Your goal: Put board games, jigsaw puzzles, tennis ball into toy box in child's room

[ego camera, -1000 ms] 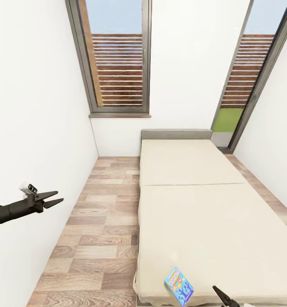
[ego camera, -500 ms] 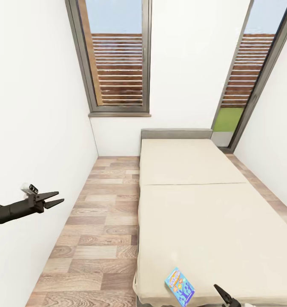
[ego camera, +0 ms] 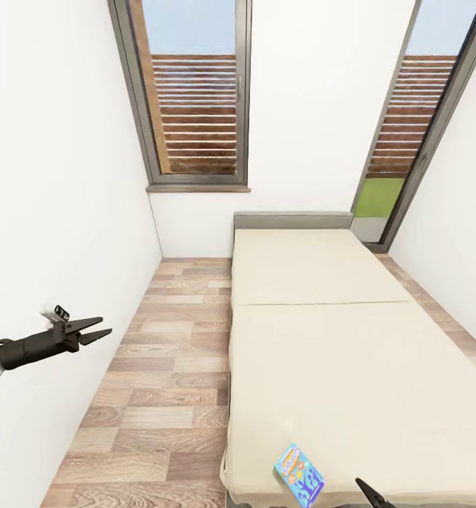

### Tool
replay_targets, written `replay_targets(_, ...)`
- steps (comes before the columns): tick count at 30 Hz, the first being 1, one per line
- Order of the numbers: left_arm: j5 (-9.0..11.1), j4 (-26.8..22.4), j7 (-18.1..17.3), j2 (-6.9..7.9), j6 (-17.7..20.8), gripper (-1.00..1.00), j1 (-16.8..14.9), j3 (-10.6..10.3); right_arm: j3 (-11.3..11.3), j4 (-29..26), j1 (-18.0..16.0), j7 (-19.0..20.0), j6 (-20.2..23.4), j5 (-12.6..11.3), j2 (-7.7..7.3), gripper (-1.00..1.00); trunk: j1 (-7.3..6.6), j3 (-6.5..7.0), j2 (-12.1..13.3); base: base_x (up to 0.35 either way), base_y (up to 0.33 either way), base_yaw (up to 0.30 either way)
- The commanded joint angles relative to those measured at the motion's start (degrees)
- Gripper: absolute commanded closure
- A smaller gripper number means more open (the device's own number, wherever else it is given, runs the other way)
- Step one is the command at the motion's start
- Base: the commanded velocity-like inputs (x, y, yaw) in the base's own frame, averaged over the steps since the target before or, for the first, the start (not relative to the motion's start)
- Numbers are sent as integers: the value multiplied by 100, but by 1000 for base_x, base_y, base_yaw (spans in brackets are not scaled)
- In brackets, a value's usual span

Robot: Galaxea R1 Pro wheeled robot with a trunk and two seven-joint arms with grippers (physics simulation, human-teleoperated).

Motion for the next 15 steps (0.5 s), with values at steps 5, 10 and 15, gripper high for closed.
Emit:
replay_targets(5,5,-5,-21,-18,60,-100,-4,-8,-16,18,-2,7,59,-44,4,-100,111,-97,-208,0,0,0)
replay_targets(10,5,-9,-21,-22,56,-100,-4,-8,-26,266,-8,0,54,-45,5,-100,221,-187,-408,0,0,0)
replay_targets(15,5,-8,-21,-22,59,-100,-4,-13,-33,547,-10,-8,54,-111,-2,-100,331,-277,-609,0,0,0)
